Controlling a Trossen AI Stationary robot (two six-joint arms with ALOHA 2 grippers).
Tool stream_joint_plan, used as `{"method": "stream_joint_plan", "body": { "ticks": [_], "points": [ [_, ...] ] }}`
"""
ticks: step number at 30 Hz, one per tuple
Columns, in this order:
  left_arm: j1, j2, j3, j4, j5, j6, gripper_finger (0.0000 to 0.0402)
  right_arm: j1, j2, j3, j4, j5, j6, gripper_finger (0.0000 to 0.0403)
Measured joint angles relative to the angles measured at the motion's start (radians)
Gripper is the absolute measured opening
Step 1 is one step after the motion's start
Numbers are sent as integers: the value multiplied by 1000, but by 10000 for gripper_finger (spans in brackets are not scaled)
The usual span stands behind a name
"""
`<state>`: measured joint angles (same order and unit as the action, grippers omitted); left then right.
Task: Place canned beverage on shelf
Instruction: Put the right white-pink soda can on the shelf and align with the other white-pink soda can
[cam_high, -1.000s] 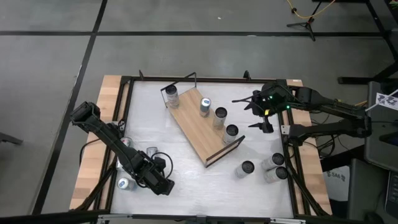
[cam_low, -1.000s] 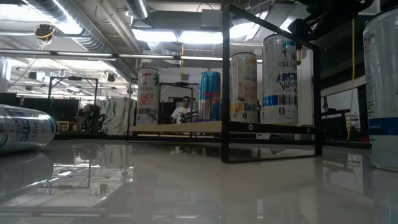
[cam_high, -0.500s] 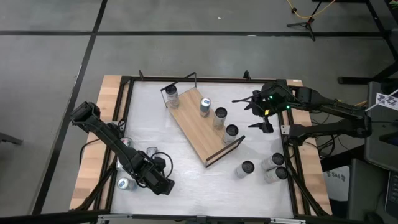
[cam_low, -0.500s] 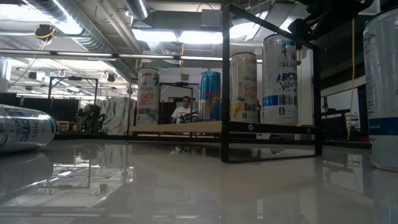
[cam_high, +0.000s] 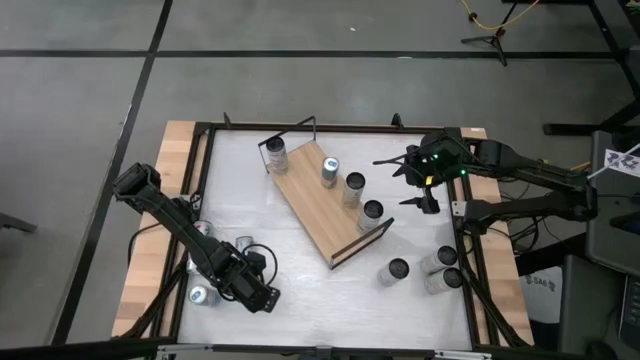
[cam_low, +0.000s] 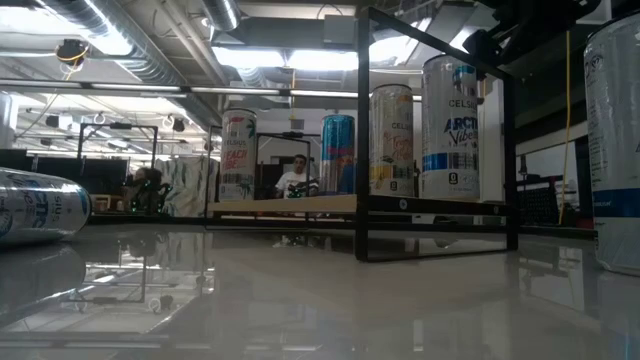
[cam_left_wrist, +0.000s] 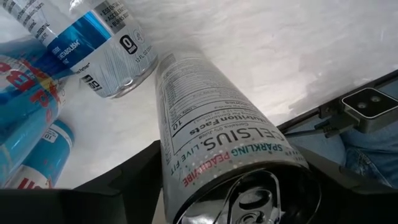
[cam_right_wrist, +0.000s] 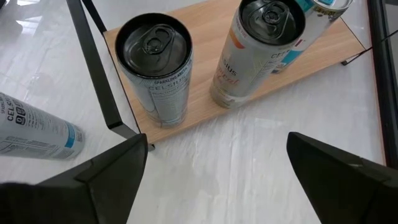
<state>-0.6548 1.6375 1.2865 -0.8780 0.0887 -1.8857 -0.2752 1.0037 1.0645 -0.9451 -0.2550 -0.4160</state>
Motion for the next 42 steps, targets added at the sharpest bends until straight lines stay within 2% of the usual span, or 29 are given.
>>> {"method": "stream_joint_plan", "body": {
  "ticks": [12,22,32,42],
  "points": [
    [44,0,0,7,4,-23,276,0,0,0,0,0,0,379],
    [102,0,0,5,1,33,276,0,0,0,0,0,0,379],
    [231,-33,-3,-25,-18,305,276,0,0,0,1,0,0,379],
    [424,-34,-2,-38,88,716,276,0,0,0,1,0,0,379]
  ]
}}
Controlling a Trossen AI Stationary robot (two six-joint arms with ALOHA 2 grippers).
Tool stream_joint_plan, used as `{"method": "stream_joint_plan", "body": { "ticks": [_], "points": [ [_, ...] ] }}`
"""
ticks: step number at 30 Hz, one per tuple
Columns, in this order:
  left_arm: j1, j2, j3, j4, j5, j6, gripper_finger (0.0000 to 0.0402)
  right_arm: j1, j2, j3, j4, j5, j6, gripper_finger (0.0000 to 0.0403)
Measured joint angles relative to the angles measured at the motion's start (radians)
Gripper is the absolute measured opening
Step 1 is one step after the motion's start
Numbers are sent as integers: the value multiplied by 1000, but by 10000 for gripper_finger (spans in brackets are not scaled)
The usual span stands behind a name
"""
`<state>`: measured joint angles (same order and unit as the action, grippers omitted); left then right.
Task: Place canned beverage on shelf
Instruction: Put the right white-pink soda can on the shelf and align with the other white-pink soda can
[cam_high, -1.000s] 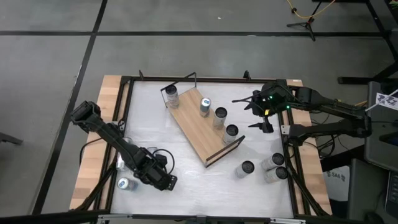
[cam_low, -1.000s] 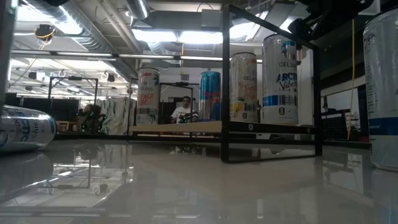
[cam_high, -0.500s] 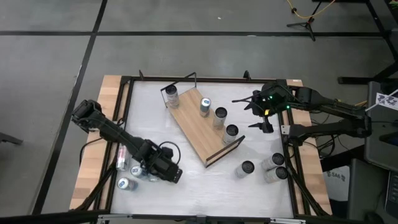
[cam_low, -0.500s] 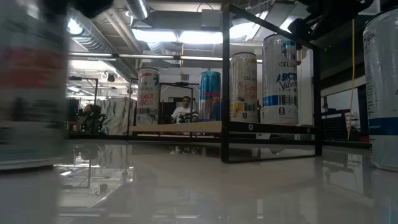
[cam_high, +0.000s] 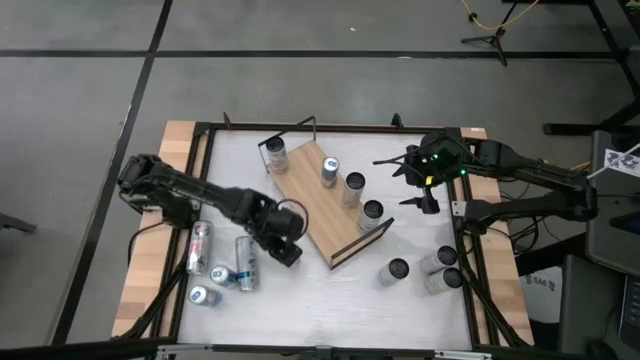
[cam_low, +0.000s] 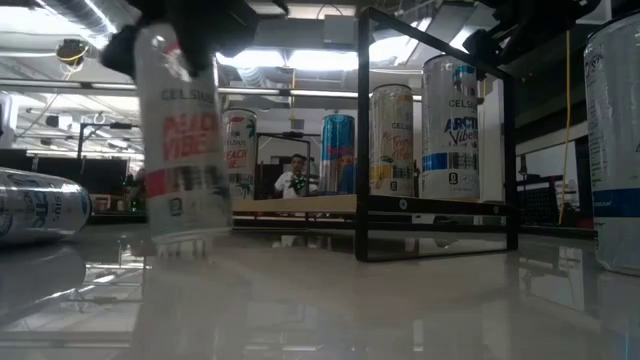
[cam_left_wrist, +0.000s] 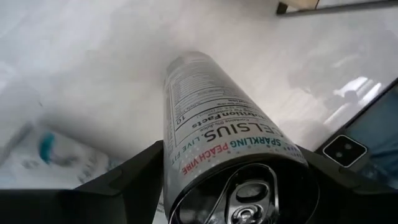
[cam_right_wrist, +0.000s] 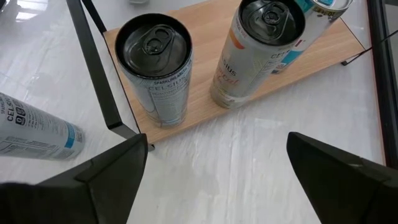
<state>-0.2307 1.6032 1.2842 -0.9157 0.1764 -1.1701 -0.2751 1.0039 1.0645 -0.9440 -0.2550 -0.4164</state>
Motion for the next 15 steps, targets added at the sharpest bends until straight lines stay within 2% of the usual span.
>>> {"method": "stream_joint_plan", "body": {
  "ticks": [8,15],
  "points": [
    [152,0,21,-122,97,283,276,0,0,0,0,0,0,379],
    [257,0,196,-381,-12,505,276,0,0,0,3,0,0,379]
  ]
}}
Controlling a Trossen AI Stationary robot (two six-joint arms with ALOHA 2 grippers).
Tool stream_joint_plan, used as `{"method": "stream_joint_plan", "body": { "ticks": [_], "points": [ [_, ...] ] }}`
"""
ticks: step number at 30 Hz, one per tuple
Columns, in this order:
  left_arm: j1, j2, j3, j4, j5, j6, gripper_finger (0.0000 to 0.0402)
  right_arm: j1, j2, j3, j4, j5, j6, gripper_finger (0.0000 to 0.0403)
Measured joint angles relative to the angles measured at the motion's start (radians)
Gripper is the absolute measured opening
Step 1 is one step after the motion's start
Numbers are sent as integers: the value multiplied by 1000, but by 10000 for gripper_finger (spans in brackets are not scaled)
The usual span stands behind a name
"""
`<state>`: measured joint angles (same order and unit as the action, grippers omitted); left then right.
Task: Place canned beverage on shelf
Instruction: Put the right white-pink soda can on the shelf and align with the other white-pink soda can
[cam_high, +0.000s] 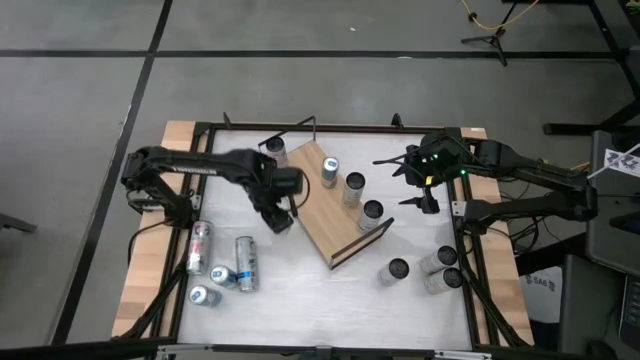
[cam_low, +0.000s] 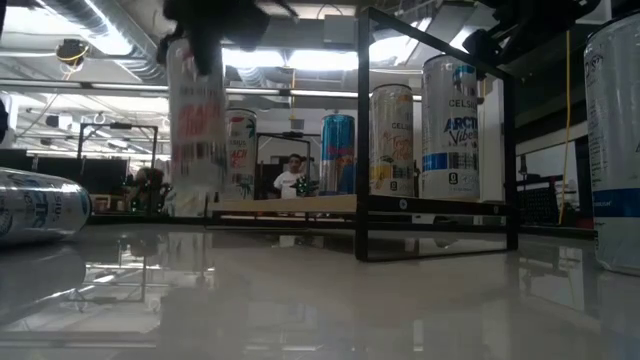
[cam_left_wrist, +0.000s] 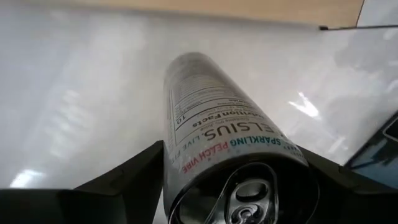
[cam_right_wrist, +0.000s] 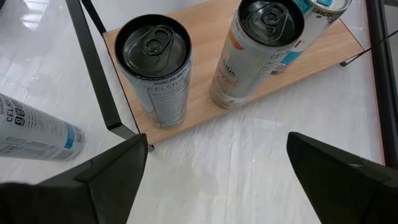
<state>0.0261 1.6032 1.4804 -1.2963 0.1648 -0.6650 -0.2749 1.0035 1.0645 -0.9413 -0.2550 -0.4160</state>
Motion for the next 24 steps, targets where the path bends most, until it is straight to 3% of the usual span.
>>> {"method": "stream_joint_plan", "body": {
  "ticks": [10,24],
  "points": [
    [131,-2,272,-117,-157,204,276,0,0,0,1,0,0,379],
    [307,83,287,-107,-90,407,276,0,0,0,5,0,0,379]
  ]
}}
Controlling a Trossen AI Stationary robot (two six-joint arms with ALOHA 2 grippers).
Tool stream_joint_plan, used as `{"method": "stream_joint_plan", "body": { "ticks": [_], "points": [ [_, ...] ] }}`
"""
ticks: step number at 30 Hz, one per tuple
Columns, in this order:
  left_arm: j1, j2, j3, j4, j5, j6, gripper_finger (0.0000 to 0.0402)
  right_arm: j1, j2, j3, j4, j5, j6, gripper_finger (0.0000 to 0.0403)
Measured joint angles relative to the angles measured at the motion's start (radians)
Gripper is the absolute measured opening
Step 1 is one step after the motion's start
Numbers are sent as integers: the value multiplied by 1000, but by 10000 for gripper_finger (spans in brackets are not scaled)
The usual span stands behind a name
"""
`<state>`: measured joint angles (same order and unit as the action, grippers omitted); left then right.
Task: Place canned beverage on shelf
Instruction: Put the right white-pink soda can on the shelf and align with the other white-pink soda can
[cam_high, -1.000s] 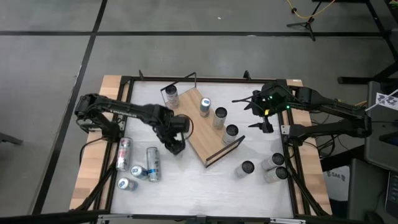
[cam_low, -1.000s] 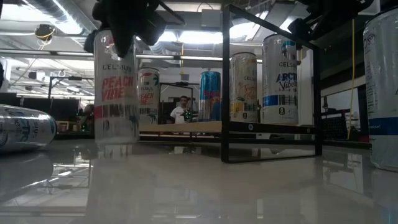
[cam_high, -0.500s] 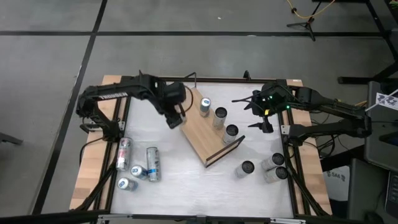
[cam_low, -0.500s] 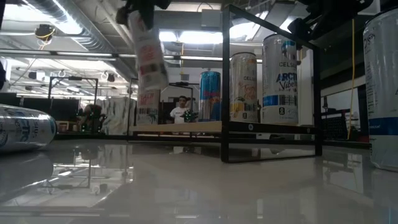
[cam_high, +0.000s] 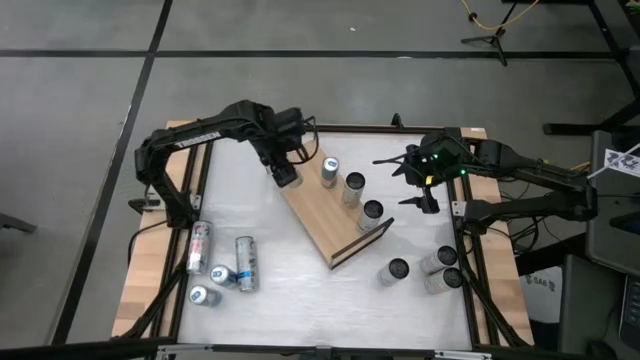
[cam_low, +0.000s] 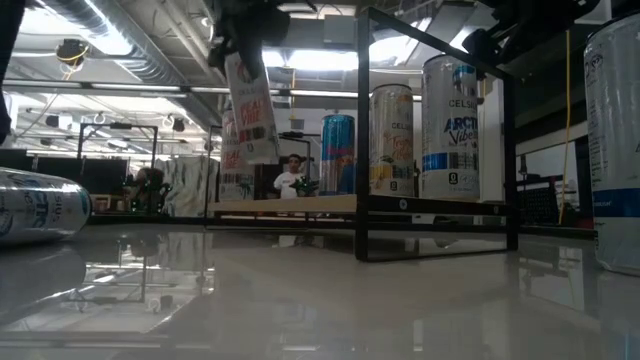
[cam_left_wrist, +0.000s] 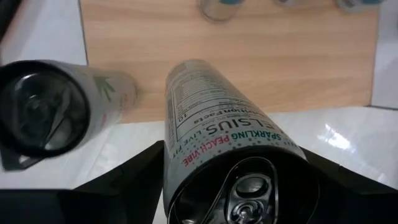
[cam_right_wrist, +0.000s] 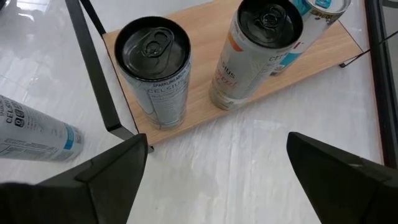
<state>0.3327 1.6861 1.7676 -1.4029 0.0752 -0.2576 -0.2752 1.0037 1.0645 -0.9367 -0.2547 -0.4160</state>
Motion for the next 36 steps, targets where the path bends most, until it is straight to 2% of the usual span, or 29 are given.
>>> {"method": "stream_joint_plan", "body": {
  "ticks": [14,36],
  "points": [
    [12,144,0,-7,74,102,276,0,0,0,0,0,0,379],
    [14,149,0,-28,67,112,276,0,0,0,0,0,0,379]
  ]
}}
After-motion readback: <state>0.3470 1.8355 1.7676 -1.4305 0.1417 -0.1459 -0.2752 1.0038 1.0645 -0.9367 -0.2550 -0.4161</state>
